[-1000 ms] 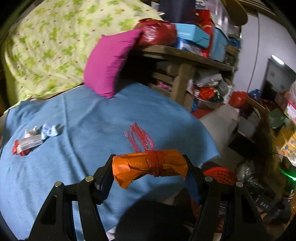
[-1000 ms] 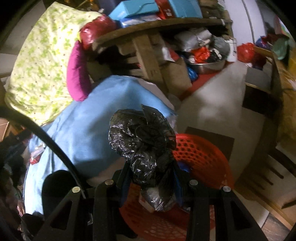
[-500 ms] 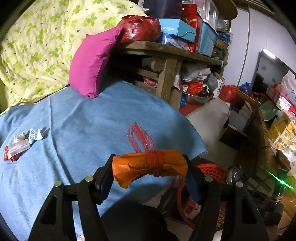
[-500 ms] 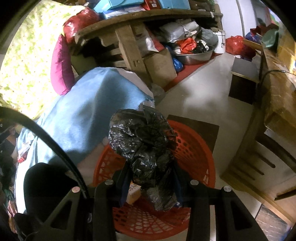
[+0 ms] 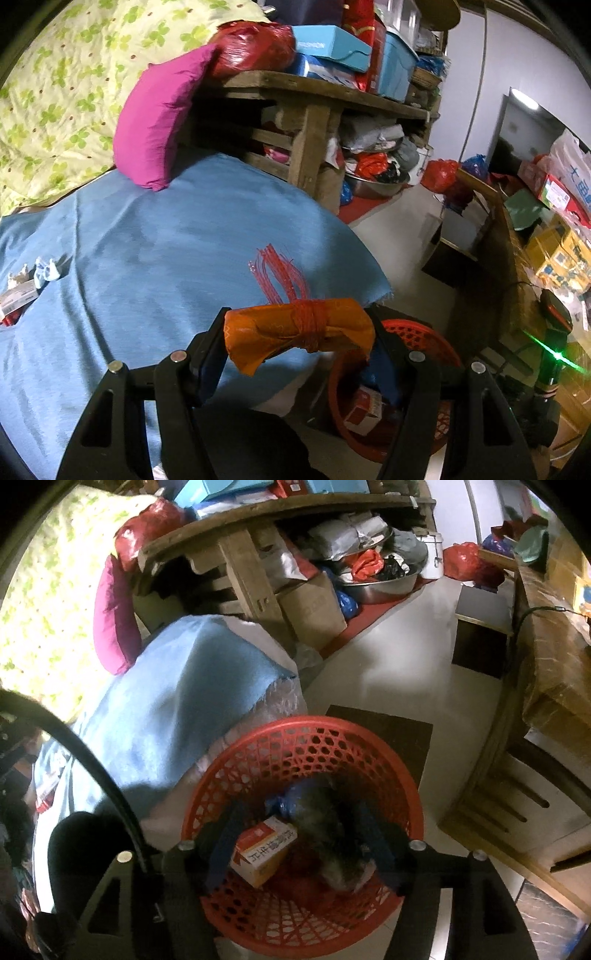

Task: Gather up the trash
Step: 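Open the right tool to drop the black bag while the left tool drops the orange bag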

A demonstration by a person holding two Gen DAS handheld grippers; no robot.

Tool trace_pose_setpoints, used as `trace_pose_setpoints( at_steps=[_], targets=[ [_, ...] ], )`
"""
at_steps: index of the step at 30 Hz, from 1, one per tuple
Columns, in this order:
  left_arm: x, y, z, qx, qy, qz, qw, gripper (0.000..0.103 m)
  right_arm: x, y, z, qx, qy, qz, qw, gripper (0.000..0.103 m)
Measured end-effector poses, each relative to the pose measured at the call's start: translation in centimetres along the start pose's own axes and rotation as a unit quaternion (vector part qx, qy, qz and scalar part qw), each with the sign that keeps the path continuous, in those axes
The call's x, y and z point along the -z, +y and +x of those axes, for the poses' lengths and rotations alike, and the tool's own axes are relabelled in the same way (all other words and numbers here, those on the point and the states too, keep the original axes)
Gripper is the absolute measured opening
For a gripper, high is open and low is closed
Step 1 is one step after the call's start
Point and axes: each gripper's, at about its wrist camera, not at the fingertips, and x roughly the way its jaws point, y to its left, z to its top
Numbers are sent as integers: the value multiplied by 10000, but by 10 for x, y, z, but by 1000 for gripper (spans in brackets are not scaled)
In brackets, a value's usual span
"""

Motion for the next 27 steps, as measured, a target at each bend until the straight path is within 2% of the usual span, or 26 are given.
trace_pose_setpoints(
  at_steps=[5,12,21,27],
  targets=[
    [0,-23,13,212,173,222,9994,69,-3,-3,-18,124,-382,-17,9992,69],
    [11,-62,50,766,789,459,9929,69,-10,-11,-47,385,-1035,-33,9939,69],
    [31,-94,77,1151,1332,725,9817,70,-13,-24,-54,318,-1140,142,9929,69],
    [39,-108,89,1589,1754,753,9687,70,-14,-33,-60,336,-1241,307,9912,69]
  ],
)
